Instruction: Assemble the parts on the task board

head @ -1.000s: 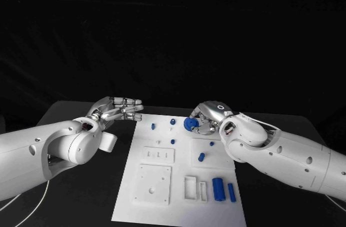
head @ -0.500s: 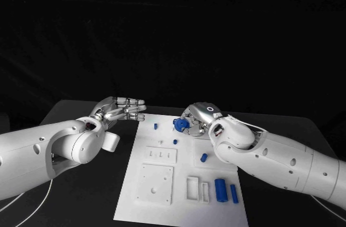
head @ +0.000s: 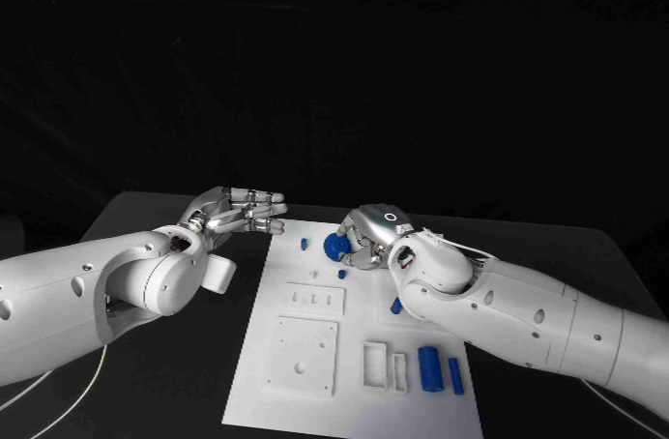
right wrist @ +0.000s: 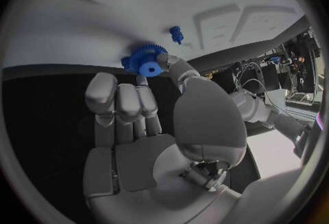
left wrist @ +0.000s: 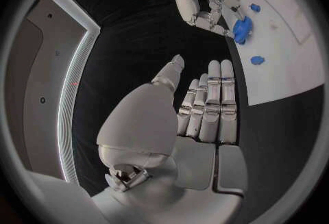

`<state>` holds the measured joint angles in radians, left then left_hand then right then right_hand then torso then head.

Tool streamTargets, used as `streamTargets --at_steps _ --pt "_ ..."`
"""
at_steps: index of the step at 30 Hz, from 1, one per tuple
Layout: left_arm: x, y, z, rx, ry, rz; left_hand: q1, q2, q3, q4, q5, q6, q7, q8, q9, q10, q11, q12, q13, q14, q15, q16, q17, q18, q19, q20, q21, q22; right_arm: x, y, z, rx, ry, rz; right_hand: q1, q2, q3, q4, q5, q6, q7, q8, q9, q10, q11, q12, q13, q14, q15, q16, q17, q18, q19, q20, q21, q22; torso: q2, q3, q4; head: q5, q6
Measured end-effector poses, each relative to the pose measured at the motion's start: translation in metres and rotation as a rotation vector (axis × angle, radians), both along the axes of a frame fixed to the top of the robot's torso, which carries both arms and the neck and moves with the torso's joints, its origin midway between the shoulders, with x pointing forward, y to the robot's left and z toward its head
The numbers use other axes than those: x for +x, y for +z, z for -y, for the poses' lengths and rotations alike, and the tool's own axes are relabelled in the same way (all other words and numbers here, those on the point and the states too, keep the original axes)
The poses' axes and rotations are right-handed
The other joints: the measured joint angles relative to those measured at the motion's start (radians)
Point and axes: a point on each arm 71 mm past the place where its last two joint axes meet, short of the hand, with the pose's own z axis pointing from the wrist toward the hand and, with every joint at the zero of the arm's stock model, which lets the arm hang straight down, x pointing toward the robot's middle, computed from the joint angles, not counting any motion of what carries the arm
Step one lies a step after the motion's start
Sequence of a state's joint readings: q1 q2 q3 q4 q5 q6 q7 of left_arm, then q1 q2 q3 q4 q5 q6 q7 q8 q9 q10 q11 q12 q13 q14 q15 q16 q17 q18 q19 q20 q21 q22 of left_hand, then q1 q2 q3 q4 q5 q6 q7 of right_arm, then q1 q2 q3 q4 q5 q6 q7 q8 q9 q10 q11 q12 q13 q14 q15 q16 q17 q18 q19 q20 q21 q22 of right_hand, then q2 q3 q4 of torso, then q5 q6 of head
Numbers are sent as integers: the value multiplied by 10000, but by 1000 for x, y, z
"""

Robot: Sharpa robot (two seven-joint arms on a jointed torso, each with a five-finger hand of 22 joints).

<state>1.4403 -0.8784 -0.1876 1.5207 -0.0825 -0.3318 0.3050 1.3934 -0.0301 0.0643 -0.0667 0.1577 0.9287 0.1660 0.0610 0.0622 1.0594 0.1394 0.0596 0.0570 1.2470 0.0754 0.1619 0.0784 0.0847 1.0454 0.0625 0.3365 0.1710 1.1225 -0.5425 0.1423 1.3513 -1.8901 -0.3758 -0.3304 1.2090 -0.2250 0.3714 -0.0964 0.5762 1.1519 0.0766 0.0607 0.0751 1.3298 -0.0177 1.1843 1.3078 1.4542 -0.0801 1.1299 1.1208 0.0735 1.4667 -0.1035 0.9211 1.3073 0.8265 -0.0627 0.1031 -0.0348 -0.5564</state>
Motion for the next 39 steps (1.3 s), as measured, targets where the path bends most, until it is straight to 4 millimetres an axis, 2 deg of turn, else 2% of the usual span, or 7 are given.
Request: streamTargets --at_steps 19,23,26,28,33,36,39 --pt "0 0 2 0 -30 -6 0 0 0 0 0 0 0 0 0 0 0 0 0 0 0 0 0 0 0 0 0 2 4 -6 -10 -118 54 -35 2 -2 -66 65 -79 -142 40 -12 -9 -2 1 -63 -1 -1 1 -35 -40 1 0 0 0 0 -6 10 -35 81 -5" --pt "0 0 2 1 -32 -10 0 0 0 0 0 0 0 0 0 0 0 0 0 0 0 0 0 0 0 0 0 2 5 -8 -9 -154 42 -68 -210 21 -326 271 -399 -526 118 2 -59 -41 39 -136 -1 -1 2 -89 -74 0 0 0 0 0 -10 11 -41 82 -8" --pt "0 0 2 1 -36 -13 0 0 0 0 0 0 0 0 0 0 0 0 0 0 0 0 0 0 0 0 0 2 6 -10 -8 -185 12 -129 -593 91 -696 673 -691 -646 145 28 -81 -56 54 -136 -25 -1 2 -89 -74 0 0 0 0 0 -10 15 -45 87 -9" --pt "0 0 2 2 -37 -16 0 0 0 0 0 0 0 0 0 0 0 0 0 0 0 0 0 0 0 0 42 -10 6 -10 -7 -183 -3 -176 -1086 134 -894 1192 -948 -693 124 28 -87 -56 54 -171 -46 -1 2 -89 -74 1 0 0 -19 4 -10 22 -44 88 -9" --pt "0 0 2 6 -31 -23 -9 9 0 0 0 0 0 0 0 0 0 0 0 0 0 0 0 0 0 0 42 -15 7 -11 -5 -143 -48 -285 -1670 -10 -922 2822 -2530 -700 129 28 -83 -56 54 -171 -65 -1 2 -89 -61 1 -36 36 -37 8 -10 22 -44 88 -15" --pt "0 0 1 10 -29 -31 -32 32 0 0 0 0 0 0 0 0 0 0 0 0 0 0 0 -1 0 0 42 -15 7 -12 -3 -118 -97 -358 -1610 -70 -1063 3359 -2702 -700 129 30 -55 -56 54 -171 -65 -1 2 -89 -53 2 -37 37 -37 8 -9 22 -44 89 -23" --pt "0 0 1 12 -24 -32 -32 32 0 0 0 0 0 0 0 0 0 0 0 0 0 0 0 0 0 0 42 -15 8 -13 -1 -90 -139 -420 -1586 -94 -1098 3440 -2702 -700 129 31 -51 -56 54 -171 -65 -1 2 -89 -53 1 -37 37 -37 7 -8 29 -47 92 -25"
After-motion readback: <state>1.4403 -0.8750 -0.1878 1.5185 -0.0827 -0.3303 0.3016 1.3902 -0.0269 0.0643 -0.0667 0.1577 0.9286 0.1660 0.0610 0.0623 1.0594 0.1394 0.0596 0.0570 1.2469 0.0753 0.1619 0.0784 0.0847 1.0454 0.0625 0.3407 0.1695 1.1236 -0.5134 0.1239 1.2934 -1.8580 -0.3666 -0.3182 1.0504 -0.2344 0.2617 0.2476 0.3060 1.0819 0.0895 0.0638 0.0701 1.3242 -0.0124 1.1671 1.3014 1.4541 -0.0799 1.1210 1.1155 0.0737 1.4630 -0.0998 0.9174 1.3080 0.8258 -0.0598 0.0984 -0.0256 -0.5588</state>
